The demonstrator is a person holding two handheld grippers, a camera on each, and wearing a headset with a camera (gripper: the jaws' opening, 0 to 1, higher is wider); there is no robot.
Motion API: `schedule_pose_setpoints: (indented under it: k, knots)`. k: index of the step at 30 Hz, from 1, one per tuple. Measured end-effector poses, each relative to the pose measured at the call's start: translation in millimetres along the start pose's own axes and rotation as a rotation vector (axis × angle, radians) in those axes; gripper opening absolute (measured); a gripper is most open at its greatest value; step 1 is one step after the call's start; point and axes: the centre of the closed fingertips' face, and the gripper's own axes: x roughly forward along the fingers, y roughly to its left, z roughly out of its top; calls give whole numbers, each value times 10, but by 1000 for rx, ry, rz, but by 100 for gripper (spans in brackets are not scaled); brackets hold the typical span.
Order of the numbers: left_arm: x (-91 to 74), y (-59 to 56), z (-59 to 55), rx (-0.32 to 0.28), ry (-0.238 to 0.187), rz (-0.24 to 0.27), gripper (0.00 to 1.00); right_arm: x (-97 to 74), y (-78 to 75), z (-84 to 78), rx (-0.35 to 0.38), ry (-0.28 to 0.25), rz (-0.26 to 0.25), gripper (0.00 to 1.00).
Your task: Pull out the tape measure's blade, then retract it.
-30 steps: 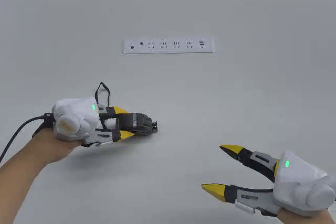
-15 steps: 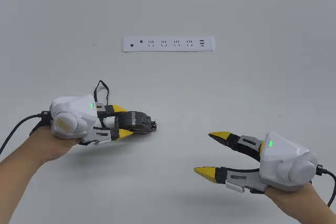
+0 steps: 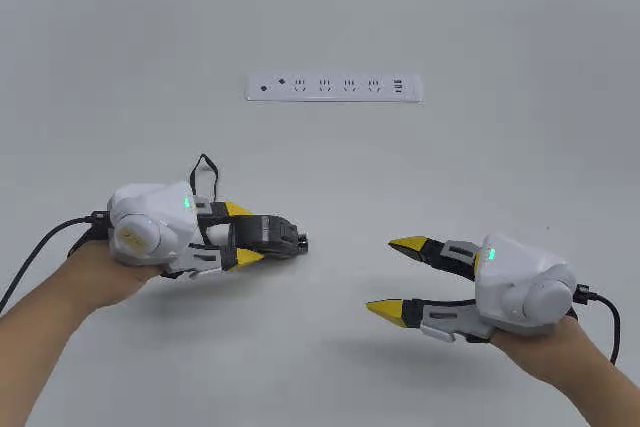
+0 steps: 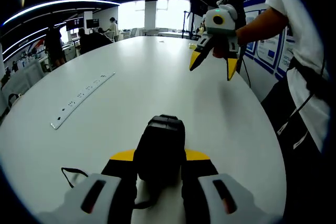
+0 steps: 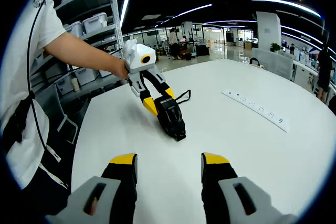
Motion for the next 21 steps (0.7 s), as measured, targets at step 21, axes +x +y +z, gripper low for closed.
schedule_pose_setpoints:
  k: [21]
  knots:
    - [9,-4,2,-5,-8,-7,29,489,-86,52,-52,-1,65,41]
